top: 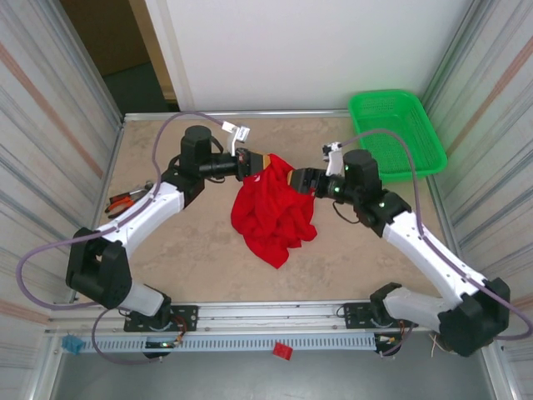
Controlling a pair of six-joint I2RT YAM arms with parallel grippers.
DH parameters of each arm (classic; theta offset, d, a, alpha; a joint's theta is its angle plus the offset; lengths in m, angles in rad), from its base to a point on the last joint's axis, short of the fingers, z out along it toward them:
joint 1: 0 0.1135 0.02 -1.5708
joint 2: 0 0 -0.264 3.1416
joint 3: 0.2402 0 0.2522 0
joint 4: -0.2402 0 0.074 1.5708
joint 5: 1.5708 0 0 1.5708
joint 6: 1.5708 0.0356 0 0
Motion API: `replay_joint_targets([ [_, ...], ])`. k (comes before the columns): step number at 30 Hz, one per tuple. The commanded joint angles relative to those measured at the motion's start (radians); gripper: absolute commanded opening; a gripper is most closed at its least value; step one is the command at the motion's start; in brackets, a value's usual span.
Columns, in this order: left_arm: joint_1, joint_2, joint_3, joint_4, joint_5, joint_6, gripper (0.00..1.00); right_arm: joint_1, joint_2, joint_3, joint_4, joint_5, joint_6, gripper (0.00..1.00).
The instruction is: Fold the inside-out t-shirt
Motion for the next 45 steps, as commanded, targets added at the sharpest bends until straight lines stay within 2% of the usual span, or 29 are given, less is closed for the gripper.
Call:
replay_joint_targets([
  [1, -0.012, -0.034, 0.002, 0.06, -0.023, -0.063, 0.0, 0.092, 0.003, 0.014, -0.052, 0.29, 0.02, 0.72],
  [7, -0.023, -0.042, 0.029, 0.023, -0.01, -0.05, 0.0, 0.089, 0.137, 0.105, -0.038, 0.267, -0.083, 0.61],
  [12, -0.033, -0.055, 0.023, 0.009, -0.002, -0.041, 0.0, 0.049, 0.222, 0.19, -0.048, 0.194, -0.118, 0.46],
  [14, -0.036, -0.057, 0.019, 0.002, -0.005, -0.039, 0.0, 0.04, 0.24, 0.215, -0.058, 0.158, -0.129, 0.31],
  [16, -0.036, -0.058, 0.016, -0.003, -0.011, -0.038, 0.0, 0.03, 0.245, 0.23, -0.075, 0.119, -0.143, 0.03],
  [17, -0.035, -0.058, 0.015, -0.008, -0.022, -0.033, 0.0, 0.02, 0.239, 0.236, -0.085, 0.083, -0.149, 0.0],
  [25, -0.011, 0.017, 0.044, -0.023, -0.082, -0.012, 0.0, -0.086, 0.102, 0.282, -0.055, -0.229, -0.081, 0.0],
  [28, 0.008, 0.063, 0.087, -0.033, -0.108, 0.004, 0.0, -0.099, 0.075, 0.31, -0.027, -0.282, -0.044, 0.0],
  [29, 0.017, 0.073, 0.096, -0.033, -0.109, 0.008, 0.07, -0.102, 0.068, 0.31, -0.013, -0.281, -0.029, 0.0],
  [31, 0.039, 0.077, 0.103, -0.024, -0.112, 0.017, 0.29, -0.118, 0.058, 0.305, 0.016, -0.271, 0.005, 0.0],
  [34, 0.063, 0.026, 0.077, -0.029, -0.113, 0.042, 0.46, -0.146, 0.057, 0.293, 0.053, -0.254, 0.049, 0.0],
  [38, 0.032, -0.099, 0.01, -0.088, -0.145, 0.113, 0.52, -0.162, 0.066, 0.294, 0.082, -0.26, 0.077, 0.0],
  [41, -0.063, -0.186, -0.028, -0.131, -0.215, 0.191, 0.54, -0.162, 0.072, 0.297, 0.079, -0.263, 0.081, 0.0],
  [45, -0.184, -0.21, -0.049, -0.121, -0.345, 0.224, 0.57, -0.161, 0.072, 0.293, 0.076, -0.251, 0.086, 0.0],
])
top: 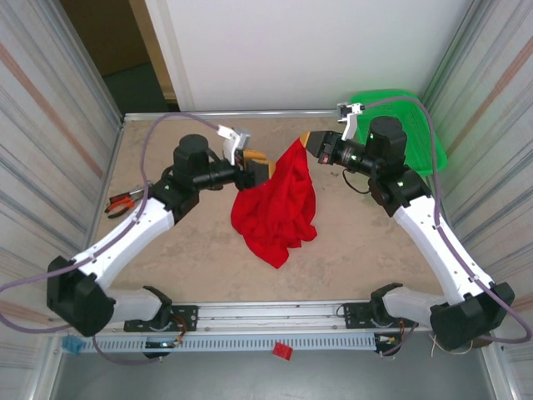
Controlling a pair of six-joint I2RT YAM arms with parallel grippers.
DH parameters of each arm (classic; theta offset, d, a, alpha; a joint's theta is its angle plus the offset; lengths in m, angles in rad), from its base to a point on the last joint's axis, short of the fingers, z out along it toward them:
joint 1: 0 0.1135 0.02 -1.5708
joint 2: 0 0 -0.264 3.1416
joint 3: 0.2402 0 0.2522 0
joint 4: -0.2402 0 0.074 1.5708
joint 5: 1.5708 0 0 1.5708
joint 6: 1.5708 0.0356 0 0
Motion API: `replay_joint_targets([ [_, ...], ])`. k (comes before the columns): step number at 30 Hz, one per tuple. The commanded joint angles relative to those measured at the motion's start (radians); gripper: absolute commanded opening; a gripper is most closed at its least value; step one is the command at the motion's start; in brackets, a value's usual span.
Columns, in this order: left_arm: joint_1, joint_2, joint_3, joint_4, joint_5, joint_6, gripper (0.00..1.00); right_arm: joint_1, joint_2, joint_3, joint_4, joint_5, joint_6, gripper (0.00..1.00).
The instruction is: Fold the inside-out t-shirt
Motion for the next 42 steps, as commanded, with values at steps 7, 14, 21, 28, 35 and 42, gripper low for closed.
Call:
replay_joint_targets([
  [7, -0.15, 0.097, 0.024, 0.02, -0.307, 0.155, 0.61, 0.0, -0.019, 0.0, 0.027, -0.006, 0.03, 0.0],
  [14, -0.153, 0.222, 0.093, -0.001, -0.434, 0.179, 0.51, 0.003, -0.027, -0.012, 0.026, -0.001, 0.033, 0.0],
  [21, 0.036, 0.213, 0.106, 0.119, 0.221, 0.053, 0.0, -0.108, 0.057, -0.048, 0.026, 0.074, 0.026, 0.0],
  [28, 0.139, 0.208, 0.064, 0.35, 0.508, -0.187, 0.0, -0.159, 0.165, -0.086, 0.043, 0.011, 0.017, 0.63],
  [35, 0.148, 0.232, 0.113, 0.317, 0.584, -0.193, 0.0, -0.02, -0.024, -0.181, 0.024, 0.064, -0.027, 0.7],
  [42, 0.158, 0.232, 0.125, 0.296, 0.577, -0.187, 0.0, 0.071, -0.022, -0.157, 0.018, 0.08, -0.047, 0.61],
])
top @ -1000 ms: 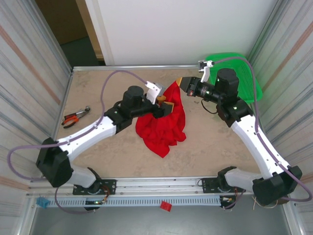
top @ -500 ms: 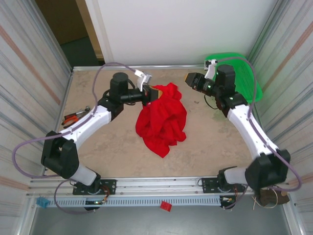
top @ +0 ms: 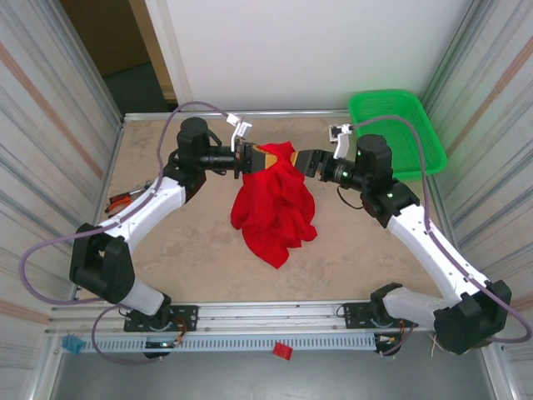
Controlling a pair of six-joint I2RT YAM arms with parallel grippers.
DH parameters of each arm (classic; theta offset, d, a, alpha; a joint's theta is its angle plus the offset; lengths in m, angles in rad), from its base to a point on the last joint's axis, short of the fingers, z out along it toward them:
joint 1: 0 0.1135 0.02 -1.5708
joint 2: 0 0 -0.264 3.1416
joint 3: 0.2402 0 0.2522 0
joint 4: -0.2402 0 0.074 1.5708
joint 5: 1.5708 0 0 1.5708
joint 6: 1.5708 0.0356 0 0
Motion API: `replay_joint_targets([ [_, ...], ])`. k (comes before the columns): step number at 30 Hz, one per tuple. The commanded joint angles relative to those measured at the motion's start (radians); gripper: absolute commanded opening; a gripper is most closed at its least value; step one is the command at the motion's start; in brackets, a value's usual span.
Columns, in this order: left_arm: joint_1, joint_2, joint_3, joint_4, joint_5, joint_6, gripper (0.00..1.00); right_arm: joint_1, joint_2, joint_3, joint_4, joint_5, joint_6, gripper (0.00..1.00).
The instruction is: Fold the inside-out t-shirt
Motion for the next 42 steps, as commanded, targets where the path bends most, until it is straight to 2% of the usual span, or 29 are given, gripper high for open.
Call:
replay_joint_targets([
  [1, 0.011, -0.004, 0.039, 0.025, 0.034, -0.015, 0.0, 0.037, 0.005, 0.023, -0.015, 0.025, -0.031, 0.61],
  [4, 0.012, 0.002, 0.041, 0.025, 0.031, -0.015, 0.0, 0.085, -0.003, 0.026, -0.035, 0.071, -0.05, 0.56],
  [7, 0.012, 0.008, 0.046, 0.024, 0.035, -0.018, 0.0, 0.094, 0.014, 0.034, -0.038, 0.078, -0.05, 0.45],
  [10, 0.014, 0.01, 0.047, 0.014, 0.036, -0.014, 0.0, 0.094, 0.038, 0.056, -0.051, 0.084, -0.059, 0.26],
  [12, 0.014, 0.013, 0.046, 0.006, 0.035, -0.009, 0.0, 0.092, 0.045, 0.072, -0.059, 0.088, -0.069, 0.06],
  [13, 0.015, 0.016, 0.046, 0.0, 0.033, -0.008, 0.0, 0.087, 0.045, 0.085, -0.064, 0.083, -0.075, 0.0],
  [17, 0.028, 0.026, 0.043, -0.02, -0.013, -0.004, 0.0, 0.037, 0.027, 0.156, -0.095, 0.013, -0.084, 0.0],
  [18, 0.035, 0.028, 0.04, -0.03, -0.036, 0.0, 0.03, 0.016, 0.015, 0.175, -0.093, -0.016, -0.073, 0.0],
  [20, 0.052, 0.034, 0.033, -0.031, -0.071, -0.001, 0.17, -0.021, -0.009, 0.208, -0.072, -0.074, -0.043, 0.0],
  [22, 0.068, 0.043, 0.025, -0.022, -0.092, -0.007, 0.24, -0.045, -0.027, 0.236, -0.046, -0.122, -0.015, 0.0],
  [26, 0.085, 0.038, 0.018, -0.031, -0.126, 0.001, 0.39, -0.053, -0.023, 0.255, -0.029, -0.133, 0.009, 0.0],
  [29, 0.086, -0.022, -0.021, -0.061, -0.206, 0.037, 0.47, -0.059, -0.005, 0.233, -0.006, -0.141, 0.023, 0.0],
  [32, 0.037, -0.128, -0.053, -0.152, -0.308, 0.137, 0.52, -0.063, 0.005, 0.202, 0.015, -0.146, 0.035, 0.0],
  [34, -0.035, -0.185, -0.042, -0.258, -0.396, 0.24, 0.55, -0.065, 0.013, 0.189, 0.021, -0.149, 0.04, 0.0],
  [37, -0.11, -0.21, -0.042, -0.297, -0.516, 0.304, 0.56, -0.066, 0.021, 0.181, 0.026, -0.162, 0.042, 0.0],
  [40, -0.136, -0.193, -0.04, -0.278, -0.56, 0.321, 0.56, -0.066, 0.026, 0.173, 0.026, -0.168, 0.043, 0.0],
  [42, -0.139, -0.166, -0.027, -0.265, -0.543, 0.318, 0.56, -0.065, 0.027, 0.167, 0.026, -0.169, 0.045, 0.0],
])
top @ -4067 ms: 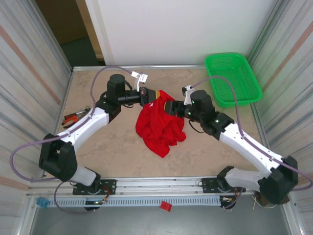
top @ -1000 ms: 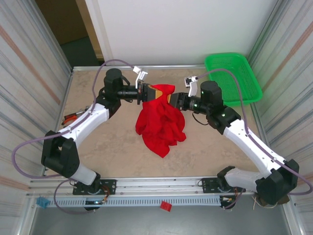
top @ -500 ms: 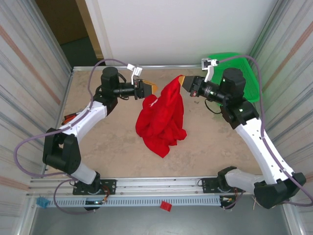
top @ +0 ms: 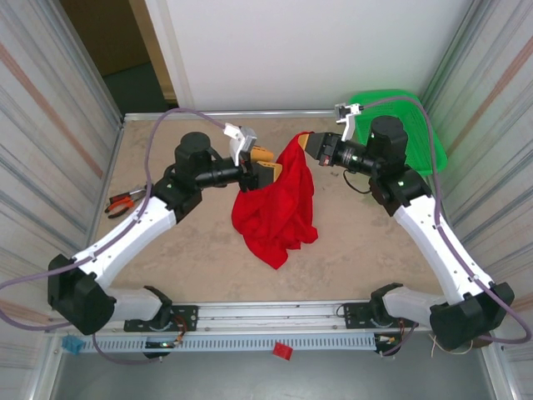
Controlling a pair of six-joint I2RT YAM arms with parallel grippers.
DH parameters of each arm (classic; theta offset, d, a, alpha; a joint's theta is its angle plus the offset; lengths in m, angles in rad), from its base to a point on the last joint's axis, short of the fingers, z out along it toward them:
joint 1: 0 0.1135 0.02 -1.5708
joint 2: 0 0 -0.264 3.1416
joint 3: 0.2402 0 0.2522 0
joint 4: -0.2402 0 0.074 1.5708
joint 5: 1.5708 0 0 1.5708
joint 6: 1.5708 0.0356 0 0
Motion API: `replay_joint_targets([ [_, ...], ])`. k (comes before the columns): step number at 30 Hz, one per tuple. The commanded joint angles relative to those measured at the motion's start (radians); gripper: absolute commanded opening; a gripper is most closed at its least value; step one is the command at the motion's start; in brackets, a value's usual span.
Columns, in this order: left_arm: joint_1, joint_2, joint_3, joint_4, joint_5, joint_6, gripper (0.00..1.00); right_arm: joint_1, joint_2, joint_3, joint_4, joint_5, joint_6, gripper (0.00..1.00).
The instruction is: Fold the inside-out t-shirt
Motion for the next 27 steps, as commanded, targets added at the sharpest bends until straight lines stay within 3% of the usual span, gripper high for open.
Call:
replay_joint_targets([
  [1, 0.005, 0.05, 0.033, -0.029, -0.067, 0.059, 0.57, -0.006, -0.005, -0.012, 0.047, -0.028, 0.022, 0.0],
  [16, -0.038, 0.185, 0.127, -0.003, -0.043, 0.059, 0.56, -0.003, -0.01, -0.048, 0.08, -0.039, 0.05, 0.0],
  [18, -0.039, 0.204, 0.144, -0.009, -0.032, 0.056, 0.5, -0.006, -0.013, -0.057, 0.083, -0.035, 0.05, 0.0],
  [19, -0.039, 0.212, 0.154, -0.017, -0.021, 0.056, 0.42, -0.007, -0.013, -0.06, 0.086, -0.032, 0.051, 0.0],
  [21, -0.031, 0.232, 0.176, -0.041, 0.03, 0.064, 0.1, -0.02, -0.011, -0.069, 0.089, -0.032, 0.05, 0.0],
  [22, -0.023, 0.238, 0.185, -0.047, 0.057, 0.056, 0.0, -0.028, -0.01, -0.075, 0.089, -0.03, 0.047, 0.0],
  [25, 0.025, 0.233, 0.189, -0.018, 0.182, -0.006, 0.0, -0.087, 0.013, -0.115, 0.087, -0.006, 0.05, 0.0],
  [26, 0.046, 0.228, 0.184, 0.013, 0.231, -0.043, 0.0, -0.116, 0.033, -0.131, 0.096, -0.005, 0.066, 0.09],
  [27, 0.071, 0.227, 0.181, 0.049, 0.29, -0.092, 0.0, -0.137, 0.058, -0.141, 0.085, 0.015, 0.064, 0.34],
])
